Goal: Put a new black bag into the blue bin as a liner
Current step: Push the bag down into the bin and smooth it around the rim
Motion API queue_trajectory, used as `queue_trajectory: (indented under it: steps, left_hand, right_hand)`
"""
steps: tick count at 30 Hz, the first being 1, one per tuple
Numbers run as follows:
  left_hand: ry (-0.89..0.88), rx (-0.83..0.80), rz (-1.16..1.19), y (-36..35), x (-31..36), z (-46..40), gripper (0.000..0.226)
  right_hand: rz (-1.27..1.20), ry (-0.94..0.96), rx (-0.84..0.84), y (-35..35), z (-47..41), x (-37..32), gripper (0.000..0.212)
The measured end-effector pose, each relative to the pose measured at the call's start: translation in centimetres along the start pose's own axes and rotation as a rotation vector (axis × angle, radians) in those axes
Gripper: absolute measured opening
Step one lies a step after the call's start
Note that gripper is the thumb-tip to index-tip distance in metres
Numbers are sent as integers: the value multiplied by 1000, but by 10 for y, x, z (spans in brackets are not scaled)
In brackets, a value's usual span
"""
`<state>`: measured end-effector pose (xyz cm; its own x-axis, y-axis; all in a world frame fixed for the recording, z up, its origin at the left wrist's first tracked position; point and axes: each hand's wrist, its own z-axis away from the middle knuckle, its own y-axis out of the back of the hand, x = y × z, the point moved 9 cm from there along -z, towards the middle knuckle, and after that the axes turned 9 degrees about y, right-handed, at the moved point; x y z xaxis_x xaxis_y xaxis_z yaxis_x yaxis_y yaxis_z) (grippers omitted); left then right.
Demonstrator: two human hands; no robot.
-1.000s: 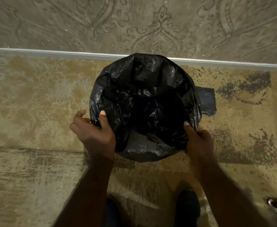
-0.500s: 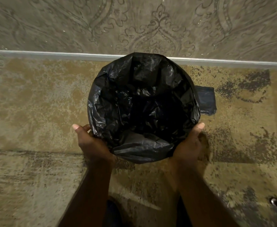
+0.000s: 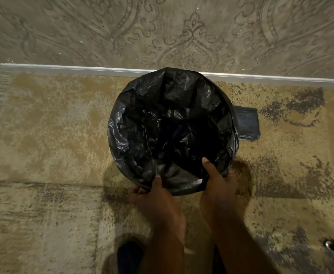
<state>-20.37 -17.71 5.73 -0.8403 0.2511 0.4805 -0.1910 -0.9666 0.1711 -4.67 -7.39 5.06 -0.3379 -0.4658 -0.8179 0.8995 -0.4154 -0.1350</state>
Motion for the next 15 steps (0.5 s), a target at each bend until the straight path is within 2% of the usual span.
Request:
queue_trajectory:
  steps: [2, 6, 9, 15]
  left_hand:
    - [12, -76, 56, -1, 1, -1, 37]
    - [13, -191, 196, -4, 7, -3, 31]
    - [50, -230, 233, -9, 9, -7, 36]
    - [35, -392, 196, -17, 33, 4, 55]
  right_hand:
    - [-40, -37, 20, 4, -4, 6, 20]
    - [-178, -158, 26, -1, -6, 18, 25]
    - [-188, -157, 3, -3, -5, 19, 36]
    - [-206, -139, -5, -6, 8, -2, 39]
